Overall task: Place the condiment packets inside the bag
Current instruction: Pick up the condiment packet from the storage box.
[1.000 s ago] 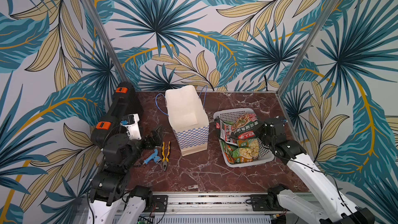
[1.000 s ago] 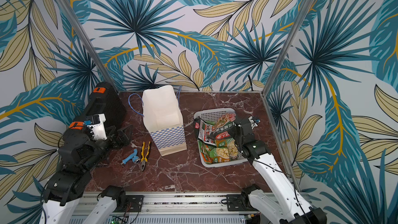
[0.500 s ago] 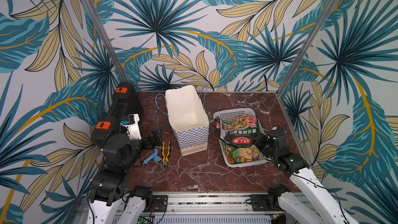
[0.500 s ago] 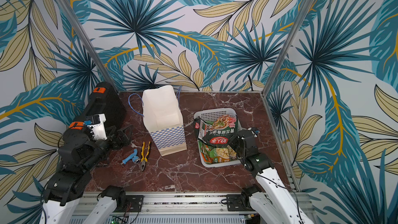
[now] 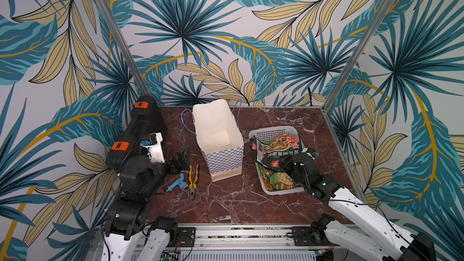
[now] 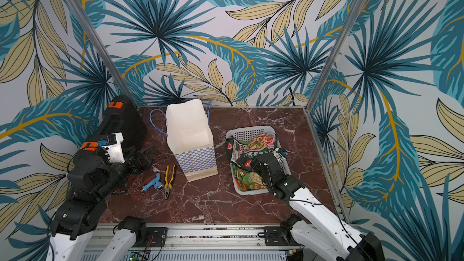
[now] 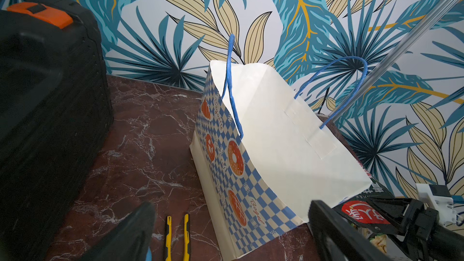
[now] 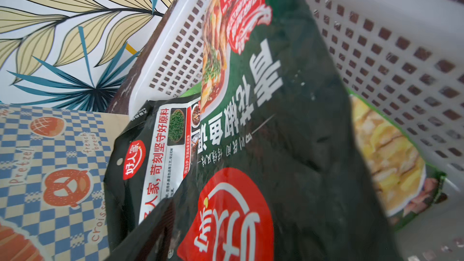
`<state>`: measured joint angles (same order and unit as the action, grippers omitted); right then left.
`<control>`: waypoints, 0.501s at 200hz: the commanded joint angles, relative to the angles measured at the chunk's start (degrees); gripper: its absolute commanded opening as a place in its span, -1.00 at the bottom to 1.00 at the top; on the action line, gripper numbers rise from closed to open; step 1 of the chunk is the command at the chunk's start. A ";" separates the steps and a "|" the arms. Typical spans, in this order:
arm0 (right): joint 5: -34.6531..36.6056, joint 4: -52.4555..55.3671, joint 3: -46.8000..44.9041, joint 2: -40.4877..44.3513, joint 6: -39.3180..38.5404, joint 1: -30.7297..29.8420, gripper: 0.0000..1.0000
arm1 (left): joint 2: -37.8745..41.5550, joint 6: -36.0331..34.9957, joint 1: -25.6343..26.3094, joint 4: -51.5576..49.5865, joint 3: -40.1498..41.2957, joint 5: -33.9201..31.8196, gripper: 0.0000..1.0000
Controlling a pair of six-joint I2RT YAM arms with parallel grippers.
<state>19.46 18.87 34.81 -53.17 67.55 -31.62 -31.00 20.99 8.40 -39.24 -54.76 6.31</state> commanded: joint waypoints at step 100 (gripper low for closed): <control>14.40 8.64 22.43 -2.54 -16.14 -3.23 -1.00 | 1.47 -0.95 -0.97 0.53 1.33 0.75 1.00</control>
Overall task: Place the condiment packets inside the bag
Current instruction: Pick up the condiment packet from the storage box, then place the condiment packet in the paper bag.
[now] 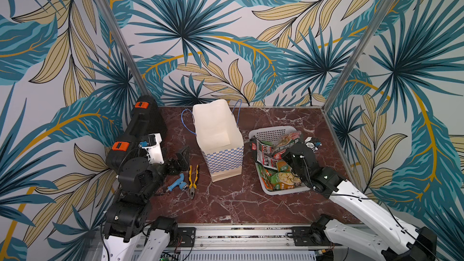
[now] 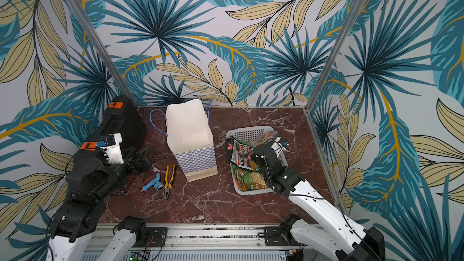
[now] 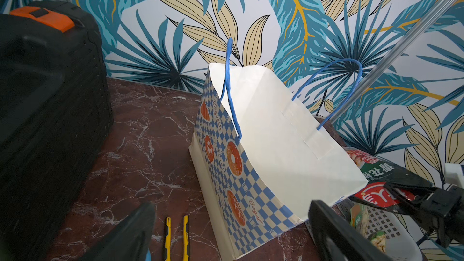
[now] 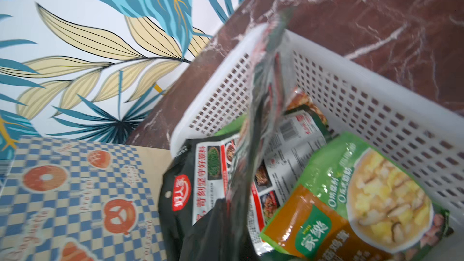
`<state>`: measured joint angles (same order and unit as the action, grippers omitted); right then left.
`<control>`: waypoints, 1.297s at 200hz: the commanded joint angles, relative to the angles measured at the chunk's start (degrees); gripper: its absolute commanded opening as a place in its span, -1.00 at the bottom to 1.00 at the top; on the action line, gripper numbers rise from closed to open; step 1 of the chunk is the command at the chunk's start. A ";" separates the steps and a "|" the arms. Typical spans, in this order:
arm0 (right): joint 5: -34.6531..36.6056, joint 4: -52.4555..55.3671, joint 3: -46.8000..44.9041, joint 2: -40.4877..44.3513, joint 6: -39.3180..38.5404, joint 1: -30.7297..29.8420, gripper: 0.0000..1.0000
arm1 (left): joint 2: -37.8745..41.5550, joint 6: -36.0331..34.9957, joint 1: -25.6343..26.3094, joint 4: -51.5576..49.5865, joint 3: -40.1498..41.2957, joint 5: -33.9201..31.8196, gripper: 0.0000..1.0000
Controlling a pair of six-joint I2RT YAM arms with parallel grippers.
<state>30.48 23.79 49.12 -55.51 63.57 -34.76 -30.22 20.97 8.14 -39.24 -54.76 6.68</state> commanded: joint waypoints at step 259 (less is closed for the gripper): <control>-71.02 8.61 91.72 -42.02 -30.36 -1.89 -1.00 | -0.28 -0.95 -1.29 0.04 1.43 -1.05 1.00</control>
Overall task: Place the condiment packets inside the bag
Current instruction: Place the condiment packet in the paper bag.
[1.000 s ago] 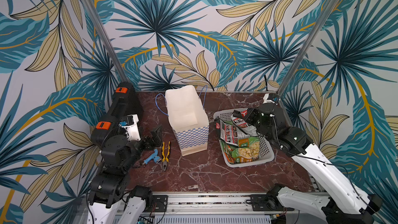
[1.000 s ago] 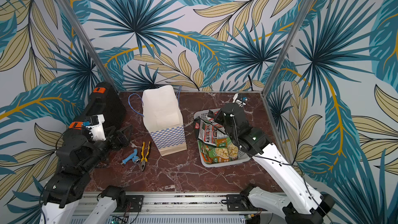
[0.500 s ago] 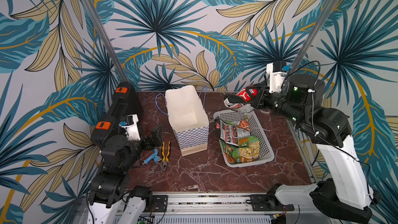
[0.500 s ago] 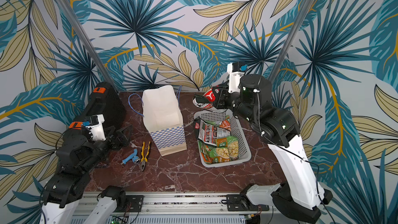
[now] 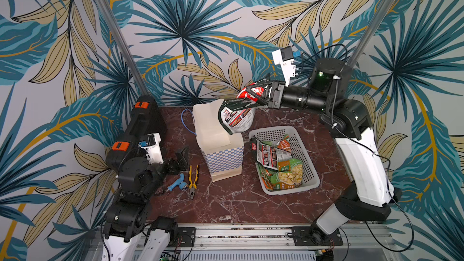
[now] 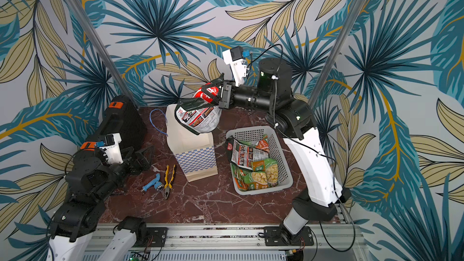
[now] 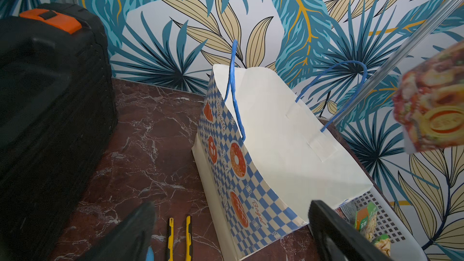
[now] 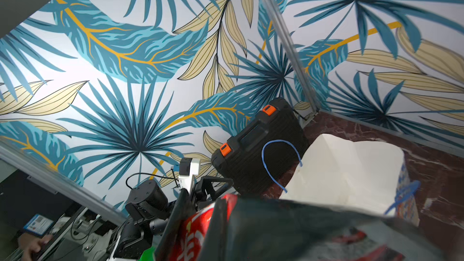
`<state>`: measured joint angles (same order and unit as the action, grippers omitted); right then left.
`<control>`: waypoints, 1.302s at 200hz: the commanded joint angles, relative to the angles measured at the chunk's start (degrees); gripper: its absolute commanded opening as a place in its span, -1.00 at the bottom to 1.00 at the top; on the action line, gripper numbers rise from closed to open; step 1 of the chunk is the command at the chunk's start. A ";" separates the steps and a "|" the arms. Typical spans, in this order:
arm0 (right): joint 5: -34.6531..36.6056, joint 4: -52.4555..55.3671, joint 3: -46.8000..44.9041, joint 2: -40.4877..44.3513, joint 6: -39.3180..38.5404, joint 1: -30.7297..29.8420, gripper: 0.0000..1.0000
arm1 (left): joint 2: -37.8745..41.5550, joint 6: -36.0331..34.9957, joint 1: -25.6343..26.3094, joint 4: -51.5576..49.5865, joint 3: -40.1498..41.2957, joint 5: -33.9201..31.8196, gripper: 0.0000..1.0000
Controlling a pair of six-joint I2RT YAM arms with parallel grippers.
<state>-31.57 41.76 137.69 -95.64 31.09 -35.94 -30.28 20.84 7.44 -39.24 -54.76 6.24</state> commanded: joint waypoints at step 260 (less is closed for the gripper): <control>-8.77 4.45 2.35 -21.66 -8.61 -1.89 -1.00 | -0.04 -0.80 -1.33 0.04 1.37 -0.27 1.00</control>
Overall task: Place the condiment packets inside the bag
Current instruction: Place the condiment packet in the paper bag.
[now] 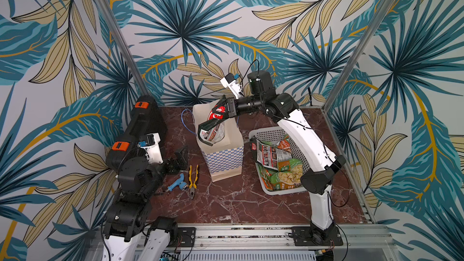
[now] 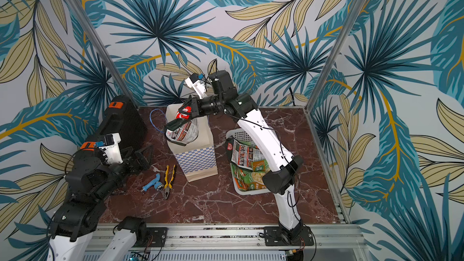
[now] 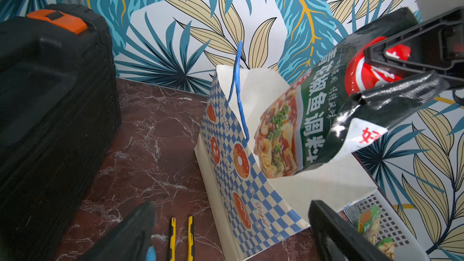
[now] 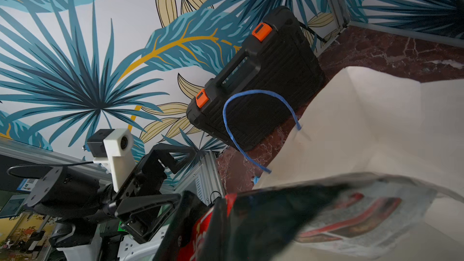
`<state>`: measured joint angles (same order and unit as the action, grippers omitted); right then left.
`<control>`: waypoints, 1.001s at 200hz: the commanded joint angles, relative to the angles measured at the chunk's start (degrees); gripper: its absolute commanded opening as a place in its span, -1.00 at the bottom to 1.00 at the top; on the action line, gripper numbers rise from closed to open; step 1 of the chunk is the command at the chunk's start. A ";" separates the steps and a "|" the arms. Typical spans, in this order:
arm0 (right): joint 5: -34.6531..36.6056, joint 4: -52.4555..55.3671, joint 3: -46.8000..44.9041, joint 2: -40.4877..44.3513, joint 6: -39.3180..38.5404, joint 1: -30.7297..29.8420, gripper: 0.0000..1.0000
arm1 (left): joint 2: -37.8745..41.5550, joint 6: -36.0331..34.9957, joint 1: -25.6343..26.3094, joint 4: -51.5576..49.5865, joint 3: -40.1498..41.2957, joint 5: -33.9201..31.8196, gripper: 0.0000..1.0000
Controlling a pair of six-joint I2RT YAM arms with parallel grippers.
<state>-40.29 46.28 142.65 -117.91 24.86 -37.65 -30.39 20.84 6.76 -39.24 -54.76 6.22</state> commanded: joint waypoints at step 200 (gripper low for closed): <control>26.53 8.05 -24.53 27.97 -8.01 -0.14 0.91 | 0.31 0.12 -0.79 -1.54 1.49 -1.57 1.00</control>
<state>-20.67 55.68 126.89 -95.98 17.61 -37.60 -30.37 20.84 6.63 -39.40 -54.76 5.69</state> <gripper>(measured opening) 0.906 0.999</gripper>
